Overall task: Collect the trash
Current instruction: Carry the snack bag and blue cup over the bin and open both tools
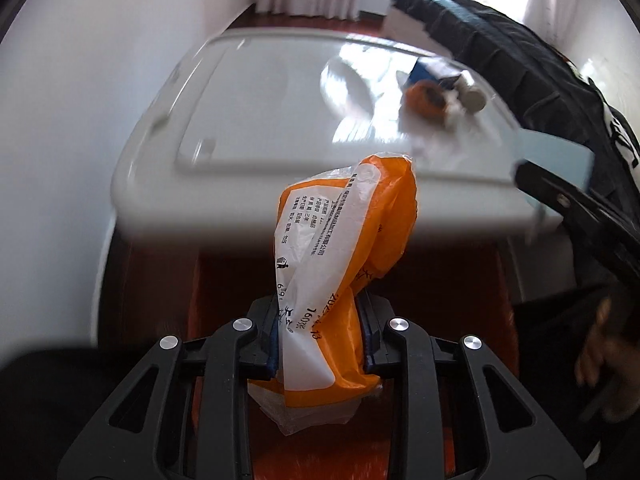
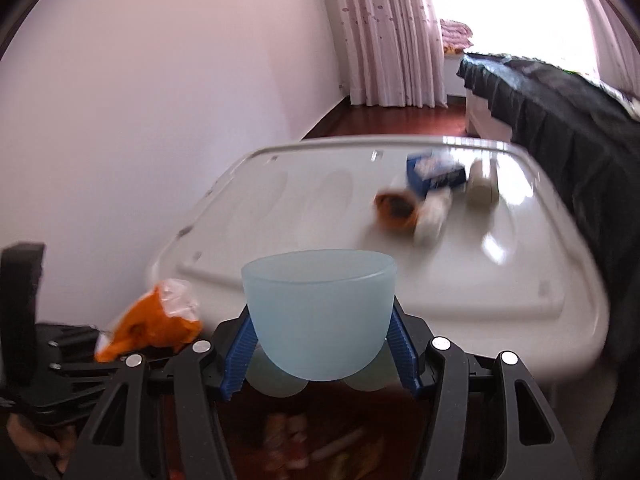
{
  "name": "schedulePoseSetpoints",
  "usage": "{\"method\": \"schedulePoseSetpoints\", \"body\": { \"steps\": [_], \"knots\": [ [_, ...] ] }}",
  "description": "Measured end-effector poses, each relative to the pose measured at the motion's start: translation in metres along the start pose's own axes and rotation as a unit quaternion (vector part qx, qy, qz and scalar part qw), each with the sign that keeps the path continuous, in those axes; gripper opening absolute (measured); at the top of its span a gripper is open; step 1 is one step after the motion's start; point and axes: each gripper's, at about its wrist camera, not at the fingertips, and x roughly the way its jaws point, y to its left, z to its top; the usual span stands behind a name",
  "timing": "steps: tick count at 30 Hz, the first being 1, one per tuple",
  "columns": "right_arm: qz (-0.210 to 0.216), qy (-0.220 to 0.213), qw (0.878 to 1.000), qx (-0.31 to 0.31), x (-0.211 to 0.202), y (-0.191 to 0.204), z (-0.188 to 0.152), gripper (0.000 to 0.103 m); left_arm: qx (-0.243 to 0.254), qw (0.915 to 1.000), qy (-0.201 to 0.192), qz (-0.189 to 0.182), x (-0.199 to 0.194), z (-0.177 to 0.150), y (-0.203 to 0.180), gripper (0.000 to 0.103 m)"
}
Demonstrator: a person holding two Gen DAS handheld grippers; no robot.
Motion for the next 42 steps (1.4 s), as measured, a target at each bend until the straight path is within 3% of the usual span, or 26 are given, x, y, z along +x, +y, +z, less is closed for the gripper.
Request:
{"method": "schedulePoseSetpoints", "body": {
  "steps": [5, 11, 29, 31, 32, 34, 36, 42],
  "knots": [
    [-0.012, 0.046, 0.999, 0.022, 0.005, 0.007, -0.052, 0.059, 0.007, 0.9994, 0.029, 0.016, 0.033, -0.024, 0.004, 0.028],
    [-0.038, 0.126, 0.991, 0.016, 0.043, -0.004, -0.077, 0.059, 0.021, 0.9985, 0.048, 0.014, 0.054, -0.030, -0.001, 0.028],
    [-0.036, 0.164, 0.986, 0.015, 0.058, -0.002, -0.086, 0.059, 0.026, 0.9971, 0.068, 0.021, 0.072, -0.027, -0.007, 0.029],
    [-0.037, 0.172, 0.984, 0.015, 0.061, -0.002, -0.087, 0.059, 0.025, 0.9969, 0.071, 0.025, 0.074, -0.027, -0.008, 0.032],
    [-0.039, 0.174, 0.984, 0.016, 0.062, -0.003, -0.088, 0.061, 0.024, 0.9967, 0.073, 0.027, 0.076, -0.026, -0.009, 0.038],
    [-0.046, 0.168, 0.984, 0.018, 0.060, -0.004, -0.087, 0.075, 0.020, 0.9959, 0.080, 0.038, 0.080, -0.026, -0.009, 0.052],
    [-0.048, 0.161, 0.986, 0.025, 0.058, -0.006, -0.086, 0.077, 0.013, 0.9952, 0.086, 0.045, 0.083, -0.025, -0.007, 0.070],
    [-0.055, 0.117, 0.990, 0.062, 0.036, -0.020, -0.073, 0.078, -0.007, 0.9977, 0.064, 0.021, 0.070, -0.018, -0.004, 0.073]
  ]
}}
